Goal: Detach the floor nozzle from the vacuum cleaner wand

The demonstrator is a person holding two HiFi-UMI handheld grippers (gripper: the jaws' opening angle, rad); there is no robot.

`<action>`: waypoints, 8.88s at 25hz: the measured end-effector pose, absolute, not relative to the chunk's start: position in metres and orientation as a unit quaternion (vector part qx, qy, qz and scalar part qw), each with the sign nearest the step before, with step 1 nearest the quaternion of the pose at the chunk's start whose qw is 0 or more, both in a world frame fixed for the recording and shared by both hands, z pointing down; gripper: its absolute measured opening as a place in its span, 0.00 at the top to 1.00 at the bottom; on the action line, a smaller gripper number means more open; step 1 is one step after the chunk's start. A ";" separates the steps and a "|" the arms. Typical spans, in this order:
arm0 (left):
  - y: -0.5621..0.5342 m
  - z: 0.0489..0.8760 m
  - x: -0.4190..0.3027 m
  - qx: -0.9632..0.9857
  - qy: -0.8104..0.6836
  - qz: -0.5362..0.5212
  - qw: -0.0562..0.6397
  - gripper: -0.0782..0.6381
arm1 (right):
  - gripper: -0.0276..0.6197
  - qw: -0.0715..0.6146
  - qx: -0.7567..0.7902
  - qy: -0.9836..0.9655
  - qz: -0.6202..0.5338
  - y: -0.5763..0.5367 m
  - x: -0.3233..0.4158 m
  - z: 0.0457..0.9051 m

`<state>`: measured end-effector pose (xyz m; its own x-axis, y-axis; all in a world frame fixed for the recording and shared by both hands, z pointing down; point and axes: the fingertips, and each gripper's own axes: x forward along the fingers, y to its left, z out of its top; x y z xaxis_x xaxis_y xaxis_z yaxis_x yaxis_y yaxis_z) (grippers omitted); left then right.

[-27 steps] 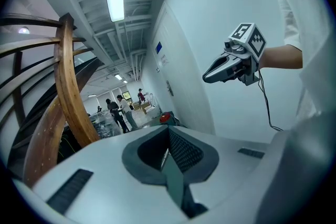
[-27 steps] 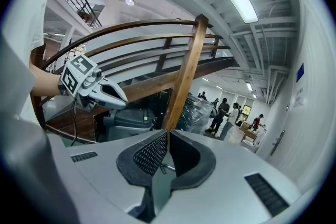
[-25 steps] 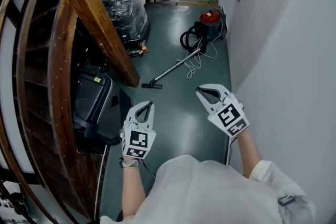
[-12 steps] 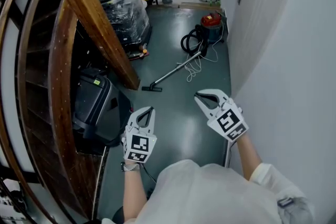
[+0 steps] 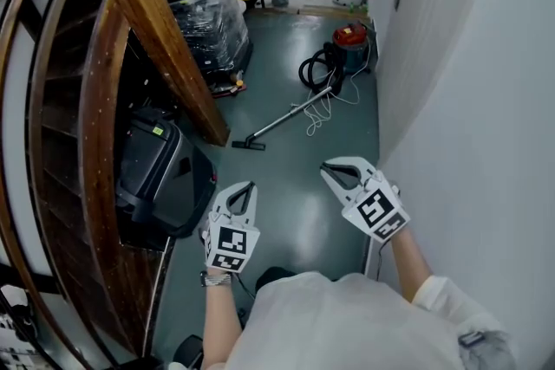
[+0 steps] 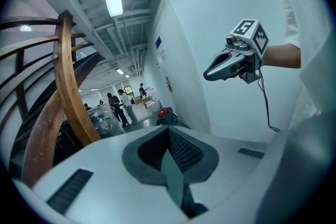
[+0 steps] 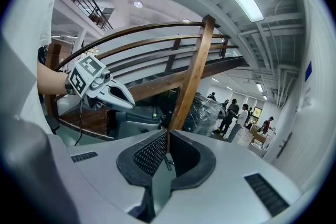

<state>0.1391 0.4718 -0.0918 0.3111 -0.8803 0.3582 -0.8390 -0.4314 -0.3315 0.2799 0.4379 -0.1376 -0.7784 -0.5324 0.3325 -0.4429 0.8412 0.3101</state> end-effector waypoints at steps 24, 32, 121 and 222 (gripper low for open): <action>0.386 -0.068 0.098 -0.808 0.535 -0.246 0.027 0.90 | 0.91 0.212 0.301 -0.925 -0.090 0.342 0.263 -0.120; 0.285 -0.062 0.040 -0.812 0.533 -0.238 0.014 0.90 | 0.91 0.222 0.316 -0.917 -0.094 0.253 0.219 -0.124; -0.096 -0.001 -0.134 -0.787 0.565 -0.236 -0.075 0.89 | 0.91 0.217 0.259 -0.941 0.021 -0.161 0.050 -0.067; -0.250 0.758 -0.211 -0.807 0.412 -0.371 -0.202 0.78 | 0.72 0.406 -0.088 -0.908 -0.055 -0.355 -0.116 0.745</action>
<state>-0.2106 -0.2499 0.7580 0.3848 -0.5158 0.7654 -0.8154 -0.5786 0.0200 -0.1156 -0.3551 0.7447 -0.6542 0.1145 0.7476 0.2044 0.9784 0.0291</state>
